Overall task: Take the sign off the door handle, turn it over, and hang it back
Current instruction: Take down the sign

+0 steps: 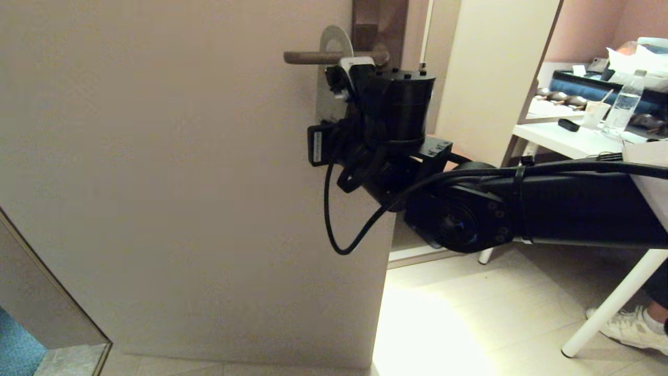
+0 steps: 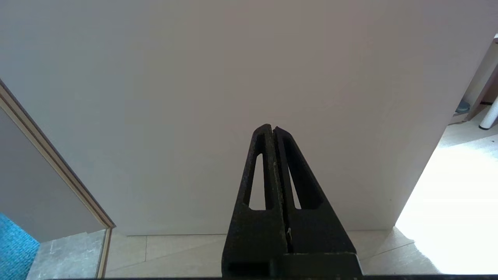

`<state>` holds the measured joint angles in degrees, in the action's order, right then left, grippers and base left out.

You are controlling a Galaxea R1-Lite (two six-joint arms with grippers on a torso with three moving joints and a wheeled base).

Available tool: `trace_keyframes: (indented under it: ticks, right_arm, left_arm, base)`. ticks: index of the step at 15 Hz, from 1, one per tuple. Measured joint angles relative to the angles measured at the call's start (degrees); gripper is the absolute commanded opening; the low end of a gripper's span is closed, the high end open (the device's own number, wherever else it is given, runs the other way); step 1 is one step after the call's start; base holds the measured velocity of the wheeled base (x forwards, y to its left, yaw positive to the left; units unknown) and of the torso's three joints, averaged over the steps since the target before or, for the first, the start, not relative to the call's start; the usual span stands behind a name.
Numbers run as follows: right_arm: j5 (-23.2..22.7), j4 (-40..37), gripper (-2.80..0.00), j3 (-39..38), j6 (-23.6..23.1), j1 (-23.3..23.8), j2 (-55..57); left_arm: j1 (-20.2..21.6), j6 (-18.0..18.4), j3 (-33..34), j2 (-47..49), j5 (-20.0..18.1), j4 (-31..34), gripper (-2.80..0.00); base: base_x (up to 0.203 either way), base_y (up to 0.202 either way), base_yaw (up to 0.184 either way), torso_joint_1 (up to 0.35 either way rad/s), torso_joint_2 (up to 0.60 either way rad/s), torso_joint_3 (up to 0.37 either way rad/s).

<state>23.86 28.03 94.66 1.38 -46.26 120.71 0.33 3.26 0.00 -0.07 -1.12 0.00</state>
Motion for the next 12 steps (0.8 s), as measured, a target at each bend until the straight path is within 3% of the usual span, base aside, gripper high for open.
trace_keyframes:
  ticks: [4, 12]
  right_arm:
    - [2.4, 0.2, -2.80, 3.7, 0.0, -1.9, 2.4]
    - [2.6, 1.7, -2.80, 10.0, -0.2, -4.2, 7.2]
  left_arm:
    - [0.0, 0.0, 0.0, 0.0, 0.0, 0.0, -2.80]
    - [0.0, 0.0, 0.0, 0.0, 0.0, 0.0, -2.80]
  base:
    - [0.000, 0.000, 0.000, 0.000, 0.00, 0.000]
    - [0.000, 0.000, 0.000, 0.000, 0.00, 0.000]
